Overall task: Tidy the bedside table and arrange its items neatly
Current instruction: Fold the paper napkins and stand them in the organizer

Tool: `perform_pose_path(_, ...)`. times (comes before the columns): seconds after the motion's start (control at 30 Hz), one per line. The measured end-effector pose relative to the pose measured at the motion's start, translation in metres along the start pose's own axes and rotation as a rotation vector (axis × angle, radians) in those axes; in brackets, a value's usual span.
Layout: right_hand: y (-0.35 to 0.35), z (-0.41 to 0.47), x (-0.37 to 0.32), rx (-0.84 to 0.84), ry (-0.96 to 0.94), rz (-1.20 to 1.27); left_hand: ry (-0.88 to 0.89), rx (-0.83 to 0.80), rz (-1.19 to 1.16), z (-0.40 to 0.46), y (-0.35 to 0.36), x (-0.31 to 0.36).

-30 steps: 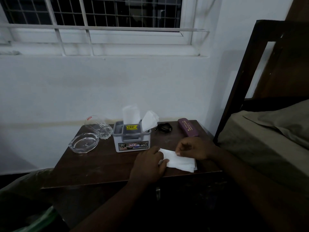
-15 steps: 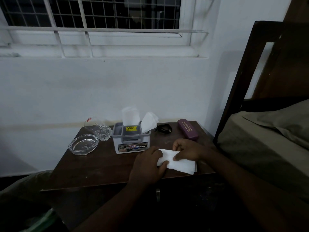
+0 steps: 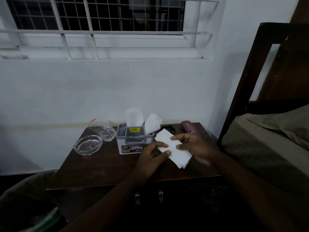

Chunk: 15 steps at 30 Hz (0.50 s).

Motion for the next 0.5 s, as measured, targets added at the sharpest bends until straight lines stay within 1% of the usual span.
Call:
perform_pose_path(0.1, 0.006, 0.0, -0.002, -0.019, -0.012, 0.091, -0.005, 0.059, -0.066, -0.002, 0.005, 0.011)
perform_pose_path(0.23, 0.015, -0.004, -0.006, -0.039, -0.078, 0.166, 0.065, 0.109, -0.01, 0.004, 0.004, 0.023)
perform_pose_path(0.33, 0.023, -0.008, -0.015, -0.059, -0.151, 0.177, 0.158, 0.185, 0.091, 0.013, -0.003, 0.034)
perform_pose_path(0.43, 0.027, -0.009, -0.021, 0.004, -0.207, 0.103, 0.292, 0.288, 0.245, 0.031, -0.023, 0.052)
perform_pose_path(0.5, 0.026, -0.008, -0.021, 0.059, -0.224, 0.055, 0.39, 0.362, 0.308, 0.044, -0.044, 0.068)
Point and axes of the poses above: each hand's wrist, its own z-axis towards the middle knuckle, its own y-axis out of the palm, x = y × z, the point moved 4 cm from there along z, towards the middle knuckle, and after that the axes turned 15 degrees about x, right-handed, at the moved point
